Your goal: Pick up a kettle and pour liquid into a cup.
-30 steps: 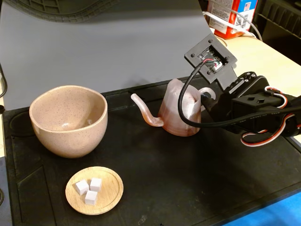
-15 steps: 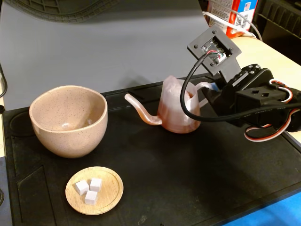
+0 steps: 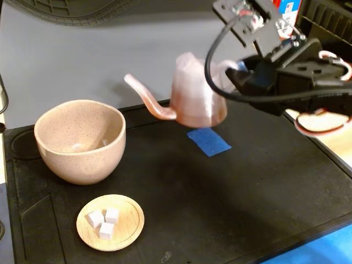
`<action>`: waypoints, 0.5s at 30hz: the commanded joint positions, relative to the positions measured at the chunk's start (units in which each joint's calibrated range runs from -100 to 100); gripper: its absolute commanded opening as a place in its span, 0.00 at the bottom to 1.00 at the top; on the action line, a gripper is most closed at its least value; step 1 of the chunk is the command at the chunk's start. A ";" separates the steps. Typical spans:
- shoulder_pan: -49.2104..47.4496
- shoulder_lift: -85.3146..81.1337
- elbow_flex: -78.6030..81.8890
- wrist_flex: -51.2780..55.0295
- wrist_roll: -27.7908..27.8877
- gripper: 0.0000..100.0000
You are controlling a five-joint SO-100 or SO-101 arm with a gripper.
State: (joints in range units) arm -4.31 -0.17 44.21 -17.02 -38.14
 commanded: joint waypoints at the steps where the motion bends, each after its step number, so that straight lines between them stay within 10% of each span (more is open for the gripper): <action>1: -1.59 -3.58 -10.09 6.26 0.01 0.01; 15: -2.88 -2.22 -11.99 6.35 2.06 0.01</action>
State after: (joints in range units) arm -7.18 -0.17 36.71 -10.81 -36.30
